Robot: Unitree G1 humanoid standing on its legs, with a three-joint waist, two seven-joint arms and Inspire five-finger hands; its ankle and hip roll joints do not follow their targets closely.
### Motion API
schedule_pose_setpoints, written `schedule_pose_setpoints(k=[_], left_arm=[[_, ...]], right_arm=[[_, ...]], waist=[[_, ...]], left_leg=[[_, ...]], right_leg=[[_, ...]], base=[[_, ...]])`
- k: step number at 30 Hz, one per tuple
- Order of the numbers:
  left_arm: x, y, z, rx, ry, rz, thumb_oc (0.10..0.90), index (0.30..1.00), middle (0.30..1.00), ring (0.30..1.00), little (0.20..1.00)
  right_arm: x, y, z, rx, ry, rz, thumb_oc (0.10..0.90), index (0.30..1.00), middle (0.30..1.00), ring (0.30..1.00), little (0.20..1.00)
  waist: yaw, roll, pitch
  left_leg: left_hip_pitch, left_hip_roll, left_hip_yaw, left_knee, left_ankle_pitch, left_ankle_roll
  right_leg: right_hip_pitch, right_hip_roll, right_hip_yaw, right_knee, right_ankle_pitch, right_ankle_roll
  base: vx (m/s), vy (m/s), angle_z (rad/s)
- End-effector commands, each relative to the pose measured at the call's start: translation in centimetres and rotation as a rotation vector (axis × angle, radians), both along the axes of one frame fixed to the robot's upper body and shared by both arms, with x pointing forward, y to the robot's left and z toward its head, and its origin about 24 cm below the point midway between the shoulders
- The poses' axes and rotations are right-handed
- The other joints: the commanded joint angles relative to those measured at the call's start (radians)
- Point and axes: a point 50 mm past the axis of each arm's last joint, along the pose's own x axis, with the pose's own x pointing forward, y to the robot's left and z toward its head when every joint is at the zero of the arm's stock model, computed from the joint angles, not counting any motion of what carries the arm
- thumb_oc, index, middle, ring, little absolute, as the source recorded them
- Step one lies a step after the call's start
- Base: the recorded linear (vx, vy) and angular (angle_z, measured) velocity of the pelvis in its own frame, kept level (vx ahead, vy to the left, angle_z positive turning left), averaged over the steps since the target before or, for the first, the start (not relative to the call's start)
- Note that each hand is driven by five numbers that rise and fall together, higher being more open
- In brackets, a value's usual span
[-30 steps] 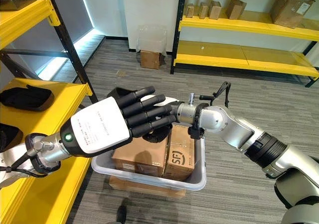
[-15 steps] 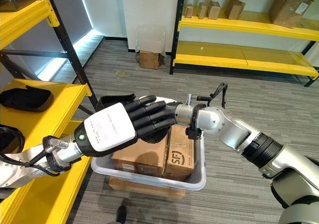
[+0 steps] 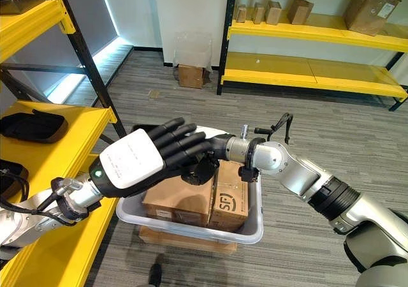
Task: Move parts from the plastic box to the shelf.
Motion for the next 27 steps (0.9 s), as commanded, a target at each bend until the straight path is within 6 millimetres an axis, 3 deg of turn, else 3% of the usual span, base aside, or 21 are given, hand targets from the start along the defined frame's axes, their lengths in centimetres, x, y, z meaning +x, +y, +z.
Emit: schedule_pose_setpoints(k=[1,15,27], left_arm=[[1.2,2.5,3.2,-0.098,-0.147,0.128,0.9,1.0,1.0,1.0,1.0],[1.6,3.9,2.5,-0.071,-0.13,0.208,0.9,1.0,1.0,1.0,1.0],[2.1,2.3,1.8,-0.018,-0.092,0.139,0.9,1.0,1.0,1.0,1.0]], right_arm=[[-0.5,1.6,6.7,0.225,-0.24,0.09,0.4,0.3,0.3,0.3,0.3],[-0.4,1.5,6.5,0.229,-0.238,0.082,0.4,0.3,0.3,0.3,0.3],[-0.4,1.9,6.7,0.247,-0.24,0.092,0.4,0.3,0.3,0.3,0.3]], waist=[[-0.008,-0.095,-0.073],[-0.004,-0.094,-0.07],[-0.021,-0.091,-0.07]], left_leg=[[-0.008,0.096,0.022,0.039,-0.069,-0.038],[-0.015,0.094,0.021,0.044,-0.068,-0.037],[-0.007,0.094,0.027,0.04,-0.071,-0.036]], right_leg=[[0.04,-0.022,0.007,0.032,-0.076,0.004],[0.043,-0.023,0.004,0.03,-0.075,0.002],[0.042,-0.024,0.011,0.032,-0.076,0.002]], base=[[0.0,0.0,0.0],[0.0,0.0,0.0],[0.0,0.0,0.0]])
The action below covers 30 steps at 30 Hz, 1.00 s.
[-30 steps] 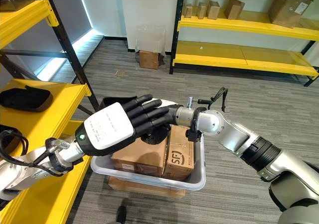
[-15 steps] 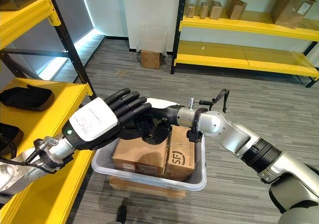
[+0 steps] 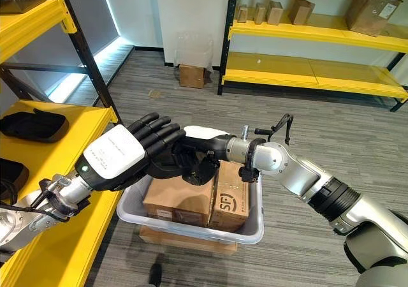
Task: Move parts from the plastic box to the shelf.
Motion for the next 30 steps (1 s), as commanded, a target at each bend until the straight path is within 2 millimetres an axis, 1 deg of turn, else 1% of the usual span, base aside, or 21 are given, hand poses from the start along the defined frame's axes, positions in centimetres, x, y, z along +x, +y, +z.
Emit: schedule_pose_setpoints(k=[1,2,3,4,8,12,16,27,30], left_arm=[[1.2,0.3,2.8,0.011,-0.116,0.015,0.9,1.0,1.0,1.0,1.0],[1.3,0.1,2.8,0.021,-0.119,0.01,0.9,1.0,1.0,1.0,1.0],[1.3,0.0,2.8,0.029,-0.116,0.004,0.496,0.435,0.435,0.435,0.435],[1.4,-0.1,2.7,0.034,-0.113,0.001,0.4,0.3,0.3,0.3,0.3],[1.7,-0.8,2.6,0.063,-0.101,-0.03,0.4,0.3,0.3,0.3,0.3],[1.7,-2.0,2.5,0.097,-0.086,-0.088,0.4,0.3,0.3,0.3,0.3],[1.9,-2.5,2.4,0.109,-0.074,-0.104,0.4,0.3,0.3,0.3,0.3],[1.8,-2.6,2.2,0.101,-0.054,-0.107,0.4,0.3,0.3,0.3,0.3],[1.8,-2.6,1.9,0.088,-0.036,-0.103,0.4,0.3,0.3,0.3,0.3]], right_arm=[[-0.5,2.2,6.7,0.252,-0.238,0.11,0.4,0.3,0.3,0.3,0.3],[-0.5,2.2,6.7,0.255,-0.238,0.111,0.4,0.3,0.3,0.3,0.3],[-0.5,2.2,6.7,0.258,-0.235,0.111,0.4,0.3,0.3,0.3,0.3],[-0.5,2.3,6.7,0.26,-0.235,0.112,0.4,0.3,0.3,0.3,0.3],[-0.4,2.5,6.7,0.26,-0.234,0.114,0.4,0.3,0.3,0.3,0.3],[-0.4,2.9,6.8,0.264,-0.237,0.125,0.4,0.3,0.3,0.3,0.3],[-0.3,3.3,6.9,0.265,-0.24,0.131,0.4,0.3,0.3,0.3,0.3],[-0.1,3.3,6.8,0.26,-0.239,0.12,0.4,0.3,0.3,0.3,0.3],[0.0,3.4,6.8,0.26,-0.239,0.122,0.4,0.3,0.3,0.3,0.3]], waist=[[-0.018,-0.091,-0.071],[-0.018,-0.092,-0.071],[-0.019,-0.092,-0.071],[-0.021,-0.091,-0.071],[-0.023,-0.091,-0.073],[-0.032,-0.091,-0.075],[-0.036,-0.093,-0.076],[-0.037,-0.092,-0.077],[-0.036,-0.091,-0.08]], left_leg=[[-0.006,0.093,0.027,0.04,-0.071,-0.036],[-0.007,0.093,0.027,0.04,-0.071,-0.035],[-0.008,0.094,0.027,0.04,-0.071,-0.036],[-0.007,0.094,0.027,0.04,-0.072,-0.036],[-0.007,0.094,0.028,0.039,-0.071,-0.037],[-0.005,0.095,0.031,0.04,-0.074,-0.036],[-0.004,0.096,0.033,0.041,-0.076,-0.036],[-0.002,0.096,0.03,0.045,-0.079,-0.034],[-0.001,0.095,0.03,0.045,-0.078,-0.033]], right_leg=[[0.042,-0.024,0.012,0.032,-0.075,0.002],[0.041,-0.024,0.013,0.032,-0.075,0.002],[0.041,-0.024,0.012,0.033,-0.076,0.002],[0.041,-0.024,0.012,0.033,-0.075,0.002],[0.04,-0.022,0.013,0.034,-0.077,0.001],[0.037,-0.022,0.019,0.036,-0.079,0.001],[0.038,-0.021,0.023,0.037,-0.081,-0.001],[0.038,-0.02,0.027,0.042,-0.086,-0.003],[0.04,-0.02,0.025,0.043,-0.086,-0.004]], base=[[0.0,0.0,0.0],[0.0,0.0,0.0],[0.0,0.0,0.0],[0.0,0.0,0.0],[0.0,0.0,0.0],[0.0,0.0,0.0],[0.01,-0.006,-0.06],[0.0,-0.001,-0.01],[0.0,0.0,0.0]])
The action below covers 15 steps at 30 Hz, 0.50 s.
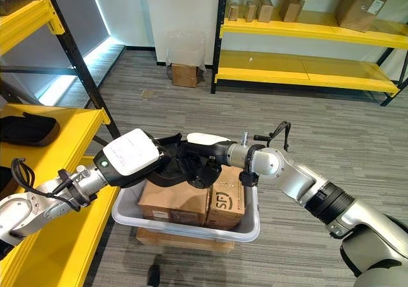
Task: Move parts from the plastic box to the shelf.
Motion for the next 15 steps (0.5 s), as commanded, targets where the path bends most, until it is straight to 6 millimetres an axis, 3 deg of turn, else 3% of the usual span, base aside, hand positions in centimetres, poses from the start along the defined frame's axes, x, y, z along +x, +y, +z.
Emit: schedule_pose_setpoints(k=[1,6,7,8,9,15], left_arm=[[-0.2,-1.3,2.7,-0.067,-0.102,-0.094,0.4,0.3,0.3,0.3,0.3],[-0.2,-1.1,2.6,-0.064,-0.101,-0.084,0.4,0.3,0.3,0.3,0.3],[-0.1,-1.0,2.5,-0.064,-0.098,-0.076,0.4,0.3,0.3,0.3,0.3],[-0.1,-1.0,2.5,-0.063,-0.098,-0.076,0.4,0.3,0.3,0.3,0.3],[0.0,-0.9,2.4,-0.065,-0.094,-0.072,0.4,0.3,0.3,0.3,0.3],[0.1,-0.4,1.9,-0.075,-0.069,-0.043,0.4,0.3,0.3,0.3,0.3]], right_arm=[[-0.3,3.7,8.5,0.289,-0.287,0.162,0.4,0.3,0.3,0.3,0.3],[-0.1,3.7,8.6,0.297,-0.302,0.148,0.4,0.3,0.3,0.3,0.3],[-0.1,3.7,8.8,0.304,-0.31,0.145,0.467,0.393,0.393,0.393,0.393],[-0.1,3.7,8.8,0.304,-0.31,0.145,0.467,0.393,0.393,0.393,0.393],[0.0,3.6,8.8,0.31,-0.308,0.138,0.9,1.0,1.0,1.0,1.0],[0.0,3.4,9.8,0.352,-0.355,0.122,0.9,1.0,1.0,1.0,1.0]], waist=[[-0.016,-0.089,-0.078],[-0.015,-0.091,-0.081],[-0.015,-0.091,-0.082],[-0.015,-0.091,-0.082],[-0.016,-0.091,-0.082],[-0.016,-0.095,-0.089]], left_leg=[[-0.001,0.091,0.013,0.045,-0.078,-0.034],[-0.001,0.09,0.012,0.045,-0.079,-0.033],[0.0,0.09,0.012,0.045,-0.08,-0.032],[0.0,0.09,0.012,0.045,-0.08,-0.032],[0.001,0.09,0.012,0.044,-0.08,-0.032],[0.003,0.089,0.016,0.043,-0.082,-0.031]], right_leg=[[0.048,-0.022,0.012,0.043,-0.087,-0.003],[0.048,-0.023,0.013,0.043,-0.086,-0.002],[0.047,-0.023,0.013,0.042,-0.085,-0.002],[0.047,-0.023,0.013,0.042,-0.085,-0.002],[0.047,-0.023,0.014,0.042,-0.084,-0.002],[0.045,-0.022,0.018,0.041,-0.083,-0.002]], base=[[0.0,0.0,0.0],[0.0,0.0,0.0],[0.0,0.0,0.0],[0.0,0.0,0.0],[0.0,0.0,0.0],[0.0,0.0,0.0]])
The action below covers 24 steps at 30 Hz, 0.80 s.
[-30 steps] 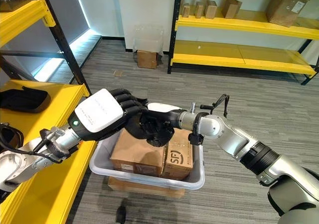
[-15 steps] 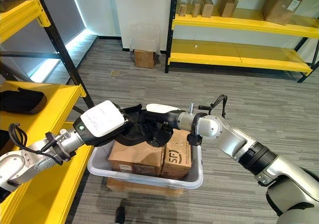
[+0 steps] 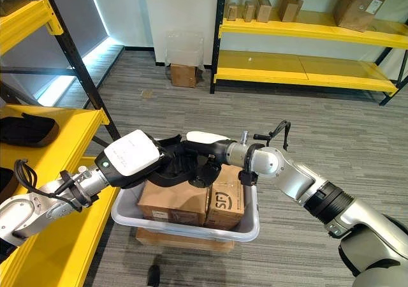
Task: Move parts from the plastic box to the shelf.
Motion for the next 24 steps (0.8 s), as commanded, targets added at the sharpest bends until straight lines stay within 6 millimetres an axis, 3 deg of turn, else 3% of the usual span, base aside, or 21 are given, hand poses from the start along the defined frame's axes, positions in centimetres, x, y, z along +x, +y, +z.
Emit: schedule_pose_setpoints(k=[1,5,15,24], left_arm=[[0.1,-0.1,2.3,-0.058,-0.089,-0.038,0.4,0.3,0.3,0.3,0.3],[0.2,0.7,1.8,-0.046,-0.079,0.0,0.4,0.3,0.3,0.3,0.3],[0.6,3.2,-0.1,-0.012,-0.022,0.13,0.4,0.3,0.3,0.3,0.3],[0.3,6.7,-1.4,0.0,0.0,0.282,0.4,0.3,0.3,0.3,0.3]], right_arm=[[-0.3,3.2,9.4,0.321,-0.343,0.129,0.9,1.0,1.0,1.0,1.0],[-0.9,3.0,10.7,0.378,-0.397,0.138,0.9,1.0,1.0,1.0,1.0],[-1.9,2.0,11.0,0.446,-0.417,0.142,0.9,1.0,1.0,1.0,1.0],[-3.8,-2.0,11.3,0.571,-0.429,0.093,0.9,1.0,1.0,1.0,1.0]], waist=[[-0.017,-0.095,-0.089],[-0.021,-0.092,-0.093],[-0.028,-0.087,-0.094],[-0.05,-0.068,-0.096]], left_leg=[[0.003,0.089,0.017,0.042,-0.082,-0.031],[0.008,0.089,0.025,0.035,-0.08,-0.03],[0.016,0.087,0.036,0.023,-0.078,-0.029],[0.019,0.082,0.048,0.014,-0.073,-0.03]], right_leg=[[0.044,-0.023,0.019,0.04,-0.082,-0.001],[0.039,-0.025,0.023,0.036,-0.077,0.002],[0.036,-0.028,0.028,0.03,-0.069,0.006],[0.032,-0.037,0.034,0.026,-0.063,0.013]], base=[[0.0,0.0,0.0],[0.0,0.0,0.0],[0.0,0.001,0.0],[0.0,0.002,-0.01]])
